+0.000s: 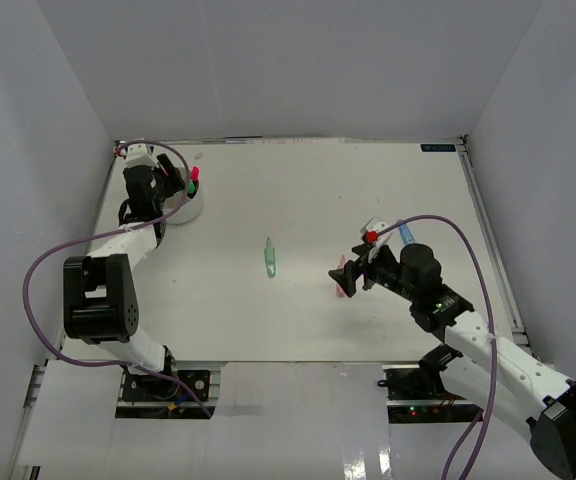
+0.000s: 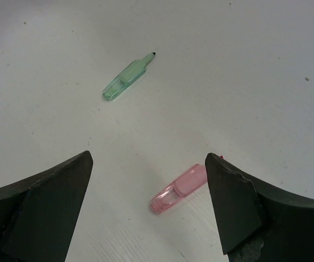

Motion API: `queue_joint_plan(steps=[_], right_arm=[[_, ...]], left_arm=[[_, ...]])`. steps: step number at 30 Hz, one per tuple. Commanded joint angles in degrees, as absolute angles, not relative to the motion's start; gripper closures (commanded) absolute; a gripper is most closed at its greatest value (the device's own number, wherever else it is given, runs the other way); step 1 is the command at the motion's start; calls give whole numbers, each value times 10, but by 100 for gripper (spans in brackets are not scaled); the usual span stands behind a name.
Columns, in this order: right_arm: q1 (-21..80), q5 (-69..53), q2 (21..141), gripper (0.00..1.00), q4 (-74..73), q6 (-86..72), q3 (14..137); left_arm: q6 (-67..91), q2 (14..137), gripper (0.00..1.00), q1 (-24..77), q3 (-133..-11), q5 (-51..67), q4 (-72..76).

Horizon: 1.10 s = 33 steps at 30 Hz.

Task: Sort the stationery into containers
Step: Place the stationery in the storage box, then pick up the stationery from the center of the board.

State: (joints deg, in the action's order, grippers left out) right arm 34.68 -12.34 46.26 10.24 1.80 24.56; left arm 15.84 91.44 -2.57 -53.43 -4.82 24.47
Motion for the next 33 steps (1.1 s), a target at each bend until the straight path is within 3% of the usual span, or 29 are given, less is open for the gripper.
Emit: queue_joint_plan(steps=[1,6,12,19,27,30,33], right_arm=[[346,-98,441,10,90,11,265],[347,-20,439,10,63,-11,274],[312,123,491,10,5,-48,310],[163,70,580,9,4,-50,352],[20,-58,733,0,7,-41,422],[11,-65,777,6,7,-29,449],[7,-58,816,21,5,-25,466]], left_arm=[[156,906,26,-27,-561,-42,232],[163,872,19,-27,-577,-61,190],[184,761,4,-26,-592,-62,63],[202,594,2,-26,-568,63,-87],[204,453,2,-25,-389,241,-100],[212,445,2,-19,-373,257,-118],[220,440,2,-11,-371,258,-119]])
